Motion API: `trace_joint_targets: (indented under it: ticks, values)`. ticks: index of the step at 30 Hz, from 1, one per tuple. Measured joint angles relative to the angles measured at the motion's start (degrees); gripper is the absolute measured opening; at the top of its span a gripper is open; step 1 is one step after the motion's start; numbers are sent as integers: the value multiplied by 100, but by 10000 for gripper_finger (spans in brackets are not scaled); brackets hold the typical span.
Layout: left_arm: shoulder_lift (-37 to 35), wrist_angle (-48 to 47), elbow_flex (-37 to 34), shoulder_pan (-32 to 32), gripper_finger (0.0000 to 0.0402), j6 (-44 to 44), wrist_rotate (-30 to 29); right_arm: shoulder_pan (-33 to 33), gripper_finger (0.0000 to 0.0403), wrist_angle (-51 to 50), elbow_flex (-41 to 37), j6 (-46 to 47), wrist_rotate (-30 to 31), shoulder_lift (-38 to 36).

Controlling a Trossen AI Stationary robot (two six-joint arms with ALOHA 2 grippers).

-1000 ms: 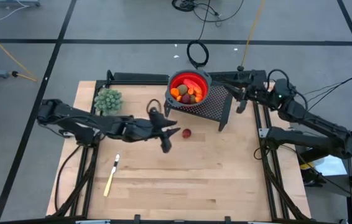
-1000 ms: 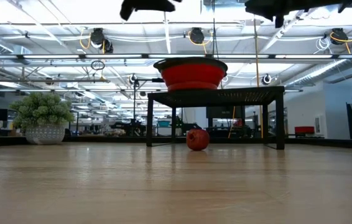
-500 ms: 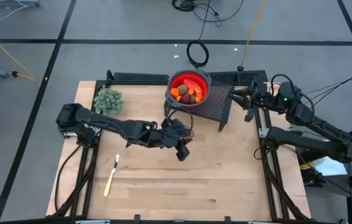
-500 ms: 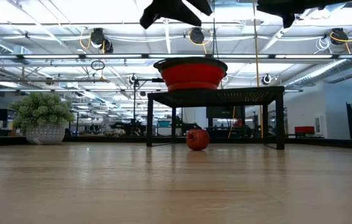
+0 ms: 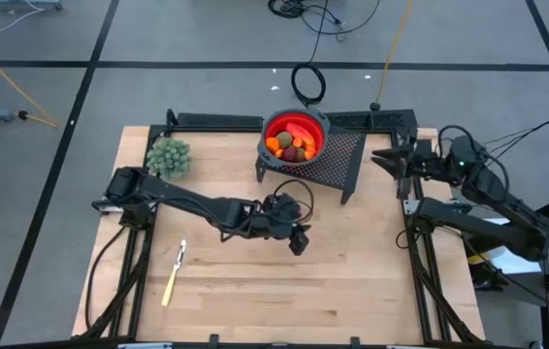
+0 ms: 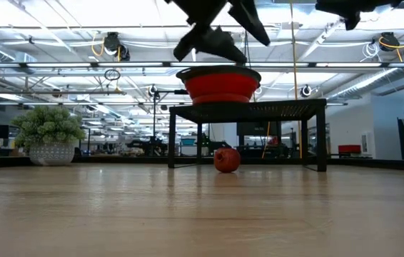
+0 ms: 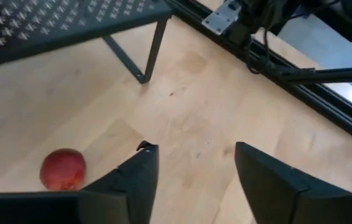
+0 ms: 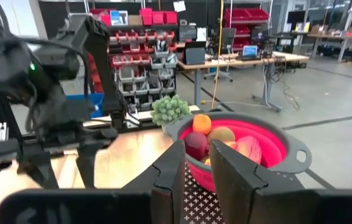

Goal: Pick & Place Fruit
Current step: Put the pomegranate into the red strainer bowl on the shelf

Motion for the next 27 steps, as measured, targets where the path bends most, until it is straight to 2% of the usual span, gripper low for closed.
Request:
trace_joint_targets:
  ticks: [11, 27]
  values:
    - [617, 117, -4, 146, 294, -499, -97, 0, 61, -381, -2, 0, 9, -590]
    - [964, 84, -5, 407, 362, -706, -56, 0, 57, -971, -4, 40, 33, -1011]
